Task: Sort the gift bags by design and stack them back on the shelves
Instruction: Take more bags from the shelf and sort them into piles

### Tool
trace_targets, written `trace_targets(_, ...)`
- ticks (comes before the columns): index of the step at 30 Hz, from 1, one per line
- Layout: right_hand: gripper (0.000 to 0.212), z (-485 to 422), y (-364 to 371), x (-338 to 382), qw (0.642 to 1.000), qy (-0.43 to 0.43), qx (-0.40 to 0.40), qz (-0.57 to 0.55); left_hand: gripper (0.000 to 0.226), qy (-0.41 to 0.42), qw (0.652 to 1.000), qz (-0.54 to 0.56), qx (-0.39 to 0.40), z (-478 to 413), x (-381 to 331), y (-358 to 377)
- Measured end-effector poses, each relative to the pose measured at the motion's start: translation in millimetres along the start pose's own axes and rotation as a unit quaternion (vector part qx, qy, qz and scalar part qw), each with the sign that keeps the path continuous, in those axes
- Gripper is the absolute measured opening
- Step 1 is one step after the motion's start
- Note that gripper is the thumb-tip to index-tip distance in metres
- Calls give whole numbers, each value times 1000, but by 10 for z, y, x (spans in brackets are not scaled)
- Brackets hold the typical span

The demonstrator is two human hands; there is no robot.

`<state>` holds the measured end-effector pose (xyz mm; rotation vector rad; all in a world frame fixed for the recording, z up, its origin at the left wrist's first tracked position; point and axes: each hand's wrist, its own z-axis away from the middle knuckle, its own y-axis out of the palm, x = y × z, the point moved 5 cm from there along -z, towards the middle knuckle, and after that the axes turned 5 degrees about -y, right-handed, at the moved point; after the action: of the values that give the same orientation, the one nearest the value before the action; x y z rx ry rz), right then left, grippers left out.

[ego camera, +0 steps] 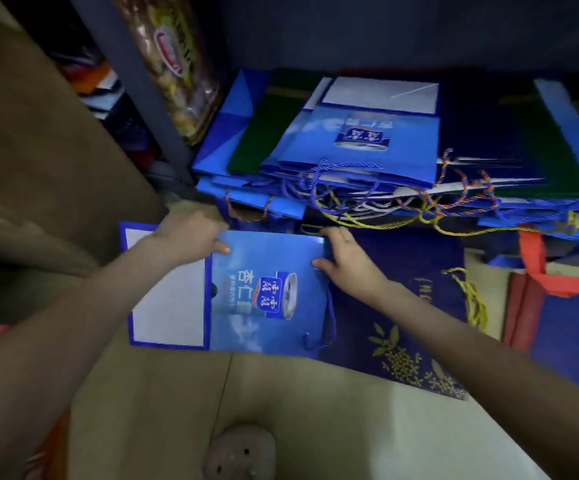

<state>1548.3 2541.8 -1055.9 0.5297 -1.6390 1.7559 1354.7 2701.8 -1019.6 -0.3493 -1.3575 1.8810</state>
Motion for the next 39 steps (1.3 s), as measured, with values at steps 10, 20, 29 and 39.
trace_targets(10, 98, 249, 969, -602, 951, -18, 203, 232, 96, 24, 981, 165, 95, 387, -1150, 1330)
trace_targets(20, 86, 529, 967, -1065, 909, -39, 255, 327, 112, 43, 970, 124, 203, 91, -924, 1799)
trace_targets(29, 80, 692, 427, -740, 946, -47, 211, 241, 77, 47, 970, 227, -72, -14, -1351, 795)
trace_targets(39, 75, -152, -1226, -13, 896, -32, -165, 412, 81, 50, 939, 111, -321, -597, -1448, -877)
